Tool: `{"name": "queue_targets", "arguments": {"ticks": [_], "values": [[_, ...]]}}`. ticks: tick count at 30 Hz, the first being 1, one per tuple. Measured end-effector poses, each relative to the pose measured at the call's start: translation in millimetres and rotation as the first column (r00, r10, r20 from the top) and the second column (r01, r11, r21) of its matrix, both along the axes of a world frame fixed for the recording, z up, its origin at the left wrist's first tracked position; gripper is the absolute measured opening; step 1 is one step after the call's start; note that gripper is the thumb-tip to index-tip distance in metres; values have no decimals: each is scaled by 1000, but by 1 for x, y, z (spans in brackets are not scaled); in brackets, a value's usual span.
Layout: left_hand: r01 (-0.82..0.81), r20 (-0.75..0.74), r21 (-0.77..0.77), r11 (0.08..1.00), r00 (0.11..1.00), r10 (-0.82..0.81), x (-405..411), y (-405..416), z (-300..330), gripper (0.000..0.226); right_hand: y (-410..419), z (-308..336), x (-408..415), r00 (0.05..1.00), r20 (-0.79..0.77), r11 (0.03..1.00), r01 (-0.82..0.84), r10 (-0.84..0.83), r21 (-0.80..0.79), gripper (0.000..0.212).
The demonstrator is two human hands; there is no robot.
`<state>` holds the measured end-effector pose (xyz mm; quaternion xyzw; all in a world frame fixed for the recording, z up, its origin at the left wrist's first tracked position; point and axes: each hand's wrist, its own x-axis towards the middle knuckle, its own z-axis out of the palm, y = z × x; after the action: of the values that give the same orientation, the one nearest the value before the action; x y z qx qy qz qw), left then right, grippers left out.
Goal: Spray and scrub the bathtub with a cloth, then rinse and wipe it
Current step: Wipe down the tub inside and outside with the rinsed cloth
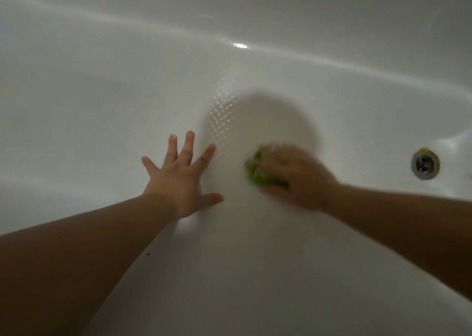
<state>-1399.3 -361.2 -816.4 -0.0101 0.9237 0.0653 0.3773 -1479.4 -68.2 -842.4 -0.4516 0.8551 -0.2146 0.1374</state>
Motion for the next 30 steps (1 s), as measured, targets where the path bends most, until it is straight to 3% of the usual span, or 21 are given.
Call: {"name": "queue_targets", "arguments": {"ticks": [3, 7, 10, 13, 18, 20, 24, 27, 30], "values": [[-14, 54, 5, 1000, 998, 13, 6, 16, 4, 117, 20, 14, 67, 976, 108, 980, -195, 191, 28, 52], [-29, 79, 4, 1000, 996, 28, 6, 31, 6, 122, 35, 3, 26, 956, 75, 958, -286, 283, 34, 48], [-32, 62, 7, 999, 998, 32, 2, 36, 2, 123, 38, -11, -65, 1000, -18, 998, -11, 13, 66, 47], [-16, 57, 2, 1000, 998, 15, -4, 38, -3, 126, 44, -7, -148, 925, -104, 890, 381, -367, 250, 70], [44, 16, 3, 999, 999, -44, -9, 39, -10, 125, 38, -4, -149, 843, -121, 813, 537, -523, 225, 72], [57, -5, 15, 998, 998, -57, -10, 41, -11, 123, 39, -5, -107, 891, -61, 854, 448, -449, 262, 67], [99, -42, 31, 995, 994, -98, -4, 45, -10, 116, 59, 14, 15, 978, 132, 953, 119, -162, 280, 59], [140, -29, 55, 989, 990, -138, 2, 51, -9, 112, 71, 34, 84, 966, 251, 955, -21, -57, 297, 58], [141, -24, 82, 987, 990, -140, 4, 56, -10, 114, 81, 30, 81, 962, 270, 924, -130, 31, 359, 62]]}}
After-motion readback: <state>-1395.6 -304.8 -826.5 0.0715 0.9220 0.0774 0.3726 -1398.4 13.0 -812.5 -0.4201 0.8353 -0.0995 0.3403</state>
